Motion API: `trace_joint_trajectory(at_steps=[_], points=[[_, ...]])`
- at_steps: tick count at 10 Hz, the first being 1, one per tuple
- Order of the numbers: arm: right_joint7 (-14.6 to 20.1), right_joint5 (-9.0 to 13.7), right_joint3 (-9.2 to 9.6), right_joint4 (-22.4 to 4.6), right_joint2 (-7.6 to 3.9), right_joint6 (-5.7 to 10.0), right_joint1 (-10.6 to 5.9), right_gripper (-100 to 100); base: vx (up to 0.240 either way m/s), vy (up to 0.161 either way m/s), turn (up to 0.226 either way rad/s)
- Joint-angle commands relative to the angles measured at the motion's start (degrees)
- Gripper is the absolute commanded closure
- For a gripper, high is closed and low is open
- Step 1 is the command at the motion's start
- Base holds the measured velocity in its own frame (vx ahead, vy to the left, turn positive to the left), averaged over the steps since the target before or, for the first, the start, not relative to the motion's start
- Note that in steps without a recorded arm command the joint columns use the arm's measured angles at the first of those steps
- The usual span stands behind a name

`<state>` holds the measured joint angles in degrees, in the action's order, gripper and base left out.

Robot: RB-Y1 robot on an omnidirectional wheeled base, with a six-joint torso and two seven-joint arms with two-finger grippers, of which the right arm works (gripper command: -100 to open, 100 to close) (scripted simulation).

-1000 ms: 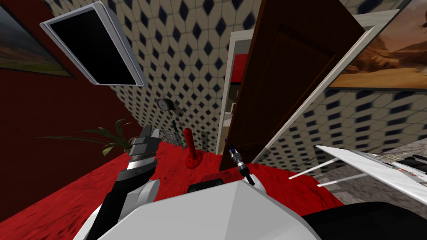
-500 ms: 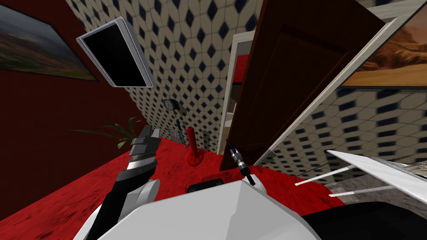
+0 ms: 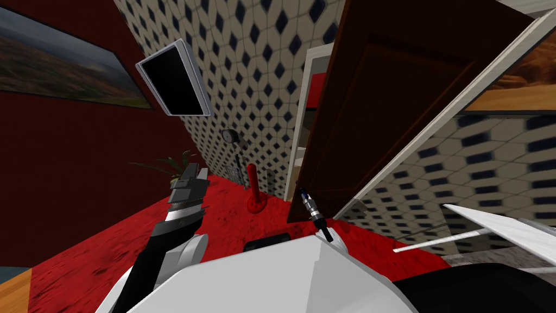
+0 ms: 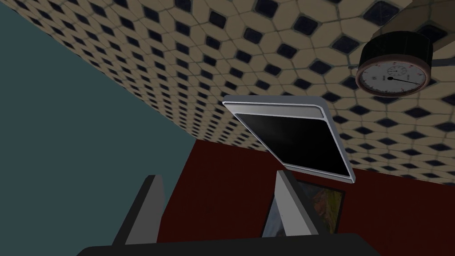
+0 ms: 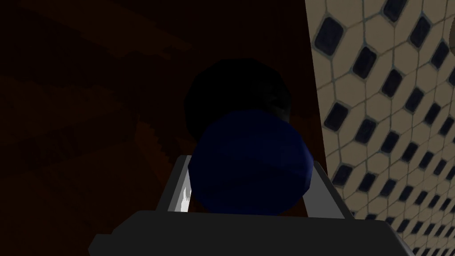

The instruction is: Pull the door open

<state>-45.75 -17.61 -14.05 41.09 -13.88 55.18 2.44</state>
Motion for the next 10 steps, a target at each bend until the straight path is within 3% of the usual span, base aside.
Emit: trace_joint_trajectory(at_steps=[1, 10], points=[[1.6, 0.3, 0.45, -0.5, 0.45, 0.25, -0.09, 100, -0.044, -0.023, 0.053], [14.3, 5.2, 0.59, -0.9, 0.06, -0.36, -0.13, 100, -0.046, -0.023, 0.096]])
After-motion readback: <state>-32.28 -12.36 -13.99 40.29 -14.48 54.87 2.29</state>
